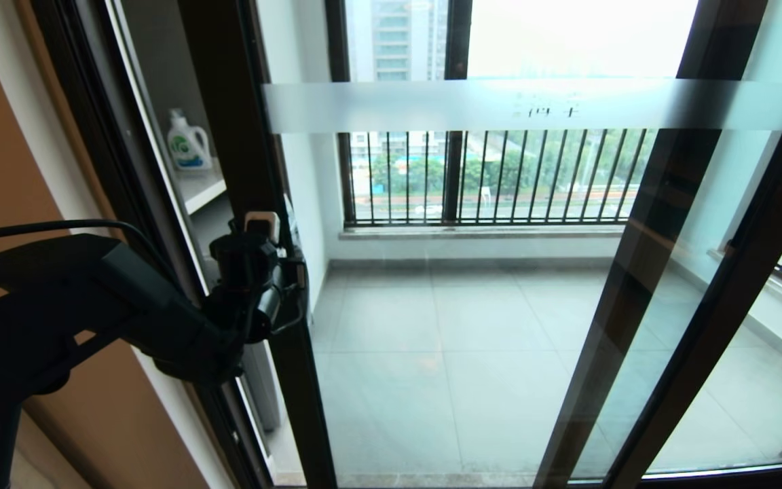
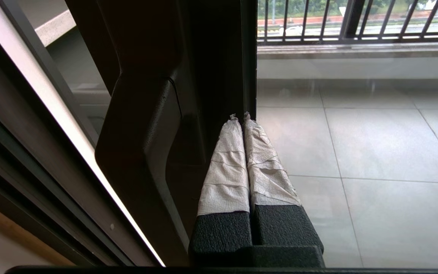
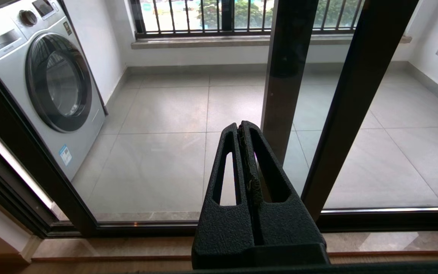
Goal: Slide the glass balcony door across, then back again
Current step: Close the slid door
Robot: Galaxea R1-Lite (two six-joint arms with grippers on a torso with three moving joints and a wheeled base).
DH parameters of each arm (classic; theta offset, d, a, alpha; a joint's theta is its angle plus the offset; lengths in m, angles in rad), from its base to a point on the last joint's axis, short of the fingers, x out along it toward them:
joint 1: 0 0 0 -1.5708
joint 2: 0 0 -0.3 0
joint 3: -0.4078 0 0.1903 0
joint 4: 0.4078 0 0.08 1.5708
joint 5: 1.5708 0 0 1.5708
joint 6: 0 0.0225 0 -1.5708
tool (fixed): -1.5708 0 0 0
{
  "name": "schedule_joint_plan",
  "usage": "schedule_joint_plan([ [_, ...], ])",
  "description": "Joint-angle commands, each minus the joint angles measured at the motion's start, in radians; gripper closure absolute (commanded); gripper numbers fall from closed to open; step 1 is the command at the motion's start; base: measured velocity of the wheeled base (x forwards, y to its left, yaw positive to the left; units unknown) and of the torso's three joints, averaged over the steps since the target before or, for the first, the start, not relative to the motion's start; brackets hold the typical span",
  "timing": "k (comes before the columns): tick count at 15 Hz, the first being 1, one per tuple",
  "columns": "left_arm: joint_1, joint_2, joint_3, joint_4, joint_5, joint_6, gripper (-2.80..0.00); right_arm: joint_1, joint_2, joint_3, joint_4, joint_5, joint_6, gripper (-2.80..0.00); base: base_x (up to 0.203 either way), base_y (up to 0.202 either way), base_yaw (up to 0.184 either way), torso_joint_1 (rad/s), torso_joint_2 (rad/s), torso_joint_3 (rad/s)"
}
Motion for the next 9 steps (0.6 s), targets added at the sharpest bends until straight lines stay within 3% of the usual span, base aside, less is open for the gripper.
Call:
schedule_joint_plan([
  [1, 0.023, 0.000, 0.009, -0.005, -0.008, 0.001, 0.00, 0.000, 0.000, 0.000, 0.001, 0.000, 0.000, 0.00, 0.000, 0.000, 0.000, 0.000, 0.00, 0.000],
  [9, 0.137, 0.006, 0.077, -0.062, -0.082, 0.002, 0.00, 0.000, 0.000, 0.000, 0.001, 0.000, 0.000, 0.00, 0.000, 0.000, 0.000, 0.000, 0.00, 0.000],
])
